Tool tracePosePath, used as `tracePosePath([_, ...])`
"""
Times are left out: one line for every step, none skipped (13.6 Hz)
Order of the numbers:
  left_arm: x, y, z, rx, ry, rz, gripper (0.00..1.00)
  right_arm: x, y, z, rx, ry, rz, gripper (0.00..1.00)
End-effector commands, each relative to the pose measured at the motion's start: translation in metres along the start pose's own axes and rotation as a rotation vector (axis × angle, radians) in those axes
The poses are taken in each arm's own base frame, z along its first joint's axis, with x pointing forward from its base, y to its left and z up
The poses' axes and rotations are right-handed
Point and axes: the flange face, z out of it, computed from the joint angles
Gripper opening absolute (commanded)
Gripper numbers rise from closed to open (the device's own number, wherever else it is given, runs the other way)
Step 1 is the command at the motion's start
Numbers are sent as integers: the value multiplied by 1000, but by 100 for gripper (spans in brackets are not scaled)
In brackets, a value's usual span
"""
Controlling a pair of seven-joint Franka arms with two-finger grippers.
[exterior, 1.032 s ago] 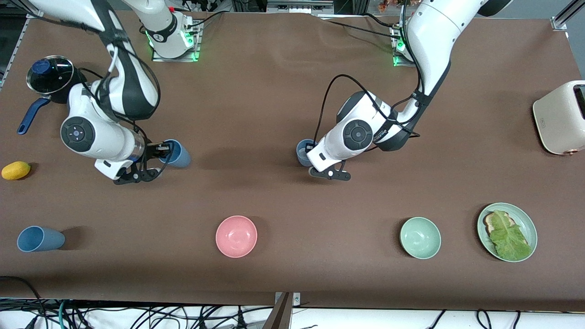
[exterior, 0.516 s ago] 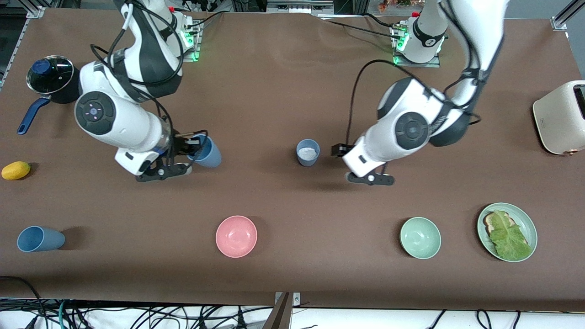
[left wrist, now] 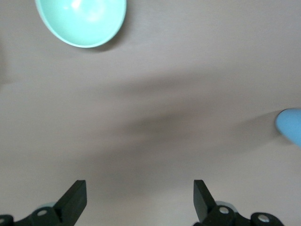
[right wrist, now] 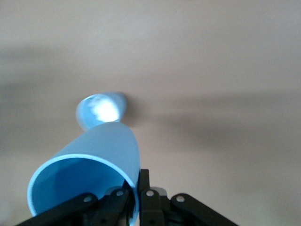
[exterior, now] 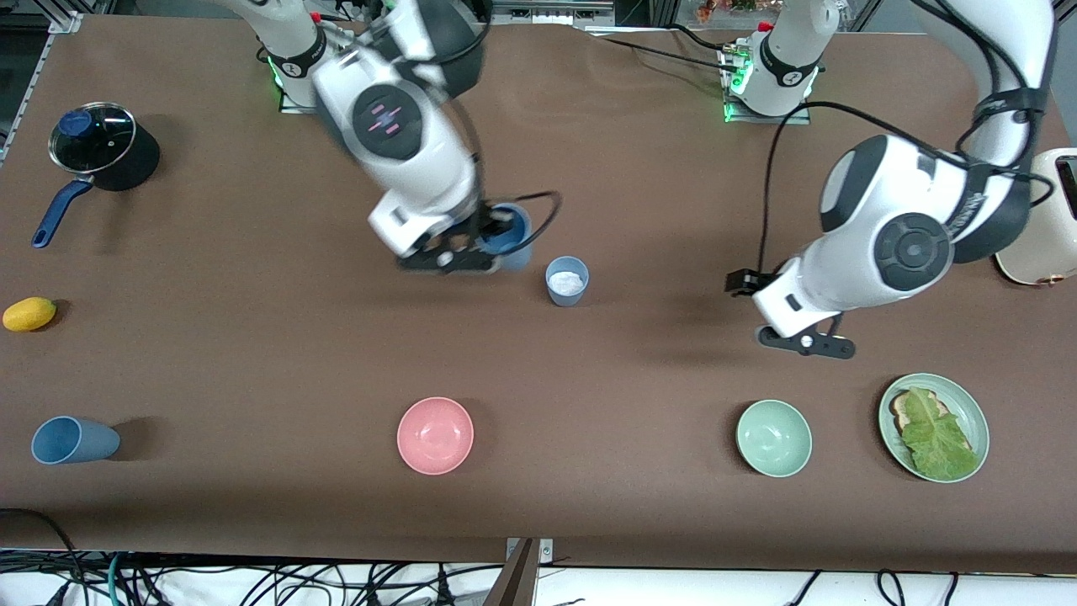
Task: Stack blue cups with both arms
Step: 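Move the right gripper's cup above the placed cup while the left gripper retracts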
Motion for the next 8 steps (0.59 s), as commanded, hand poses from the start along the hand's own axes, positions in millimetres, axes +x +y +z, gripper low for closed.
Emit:
tracePosePath([-22, -26, -35, 39, 19, 40, 100, -29, -56, 26, 21, 39, 61, 0])
tracePosePath([-30, -38, -47, 44, 24, 31, 100, -32, -59, 37, -6, 52, 49, 0])
tracePosePath([-35, -52, -59, 35, 36, 30, 100, -31, -59, 43, -22, 58, 46, 0])
tracePosePath([-42, -65, -71, 32, 56, 33, 100, -30, -57, 51, -35, 53, 45, 0])
tracePosePath([-48, -75, -82, 36, 75, 40, 100, -31, -56, 63, -55, 45, 42, 0])
tracePosePath([-54, -84, -94, 38, 96, 53, 100, -33, -56, 70, -81, 57, 30, 0])
tracePosePath([-71, -90, -114, 43, 135, 48, 100, -38, -59, 85, -114, 63, 11, 0])
tracePosePath([-81, -104, -121, 47, 143, 8, 100, -39, -61, 94, -125, 61, 7, 0])
